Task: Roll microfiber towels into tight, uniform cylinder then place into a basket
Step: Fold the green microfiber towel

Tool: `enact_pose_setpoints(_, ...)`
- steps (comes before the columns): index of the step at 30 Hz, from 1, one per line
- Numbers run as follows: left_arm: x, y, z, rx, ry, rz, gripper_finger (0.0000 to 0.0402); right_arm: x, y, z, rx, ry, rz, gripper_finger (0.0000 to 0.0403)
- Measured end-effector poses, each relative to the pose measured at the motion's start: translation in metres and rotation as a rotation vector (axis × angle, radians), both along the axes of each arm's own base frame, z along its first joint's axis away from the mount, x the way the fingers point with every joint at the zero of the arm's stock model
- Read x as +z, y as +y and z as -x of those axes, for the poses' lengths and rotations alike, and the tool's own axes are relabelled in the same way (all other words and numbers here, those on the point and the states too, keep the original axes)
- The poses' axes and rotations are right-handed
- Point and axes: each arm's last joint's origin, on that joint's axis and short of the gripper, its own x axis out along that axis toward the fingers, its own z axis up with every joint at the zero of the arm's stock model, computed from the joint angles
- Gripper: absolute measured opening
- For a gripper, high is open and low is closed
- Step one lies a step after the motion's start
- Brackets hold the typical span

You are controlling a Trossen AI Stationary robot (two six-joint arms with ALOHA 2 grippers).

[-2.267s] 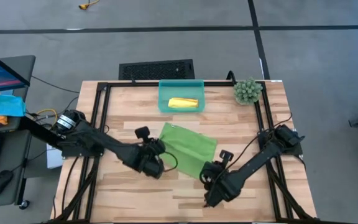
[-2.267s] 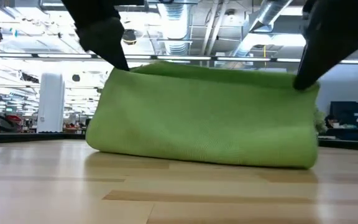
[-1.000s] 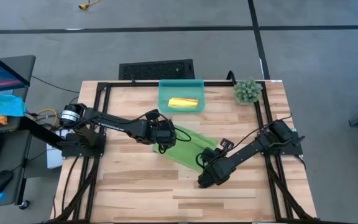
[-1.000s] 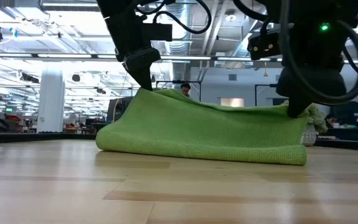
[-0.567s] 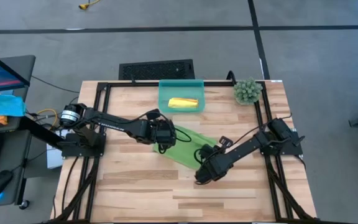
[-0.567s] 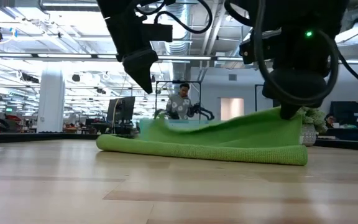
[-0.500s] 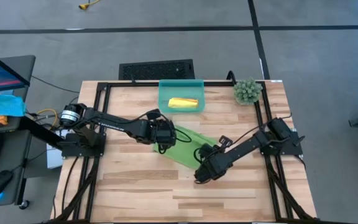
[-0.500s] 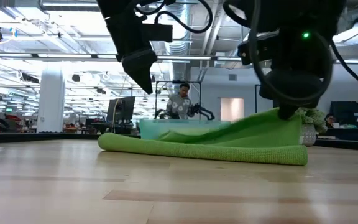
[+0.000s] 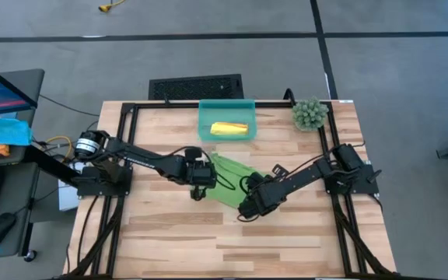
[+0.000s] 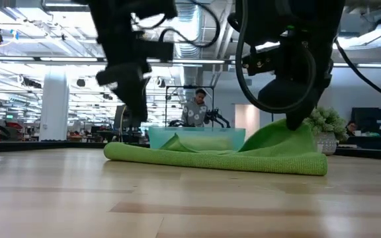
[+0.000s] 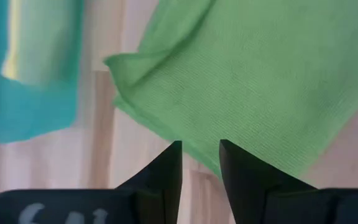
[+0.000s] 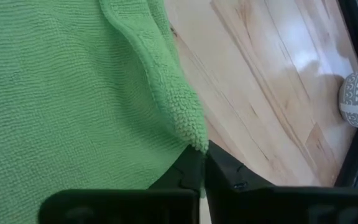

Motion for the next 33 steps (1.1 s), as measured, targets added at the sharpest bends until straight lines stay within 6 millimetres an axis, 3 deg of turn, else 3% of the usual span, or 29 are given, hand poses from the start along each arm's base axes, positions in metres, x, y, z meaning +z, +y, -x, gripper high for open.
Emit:
enact_pose_setpoints(7, -0.034, 0.003, 0.007, -0.068, -0.053, -0.016, 0.0088, 0.000, 0.000, 0.001, 0.007, 0.014, 0.002, 0.0096)
enact_pose_setpoints(15, -0.045, 0.026, 0.000, -0.147, -0.182, 0.023, 0.0076, 0.006, -0.002, 0.008, -0.004, 0.094, 0.038, 0.0161)
enact_pose_setpoints(20, -0.048, 0.054, -0.002, -0.190, -0.264, 0.155, 0.0070, 0.017, 0.002, 0.014, -0.027, 0.139, 0.080, 0.0168)
enact_pose_setpoints(33, -0.047, 0.105, 0.002, -0.150, -0.371, 0.326, 0.0067, 0.019, 0.003, 0.015, -0.007, 0.167, 0.088, 0.0157)
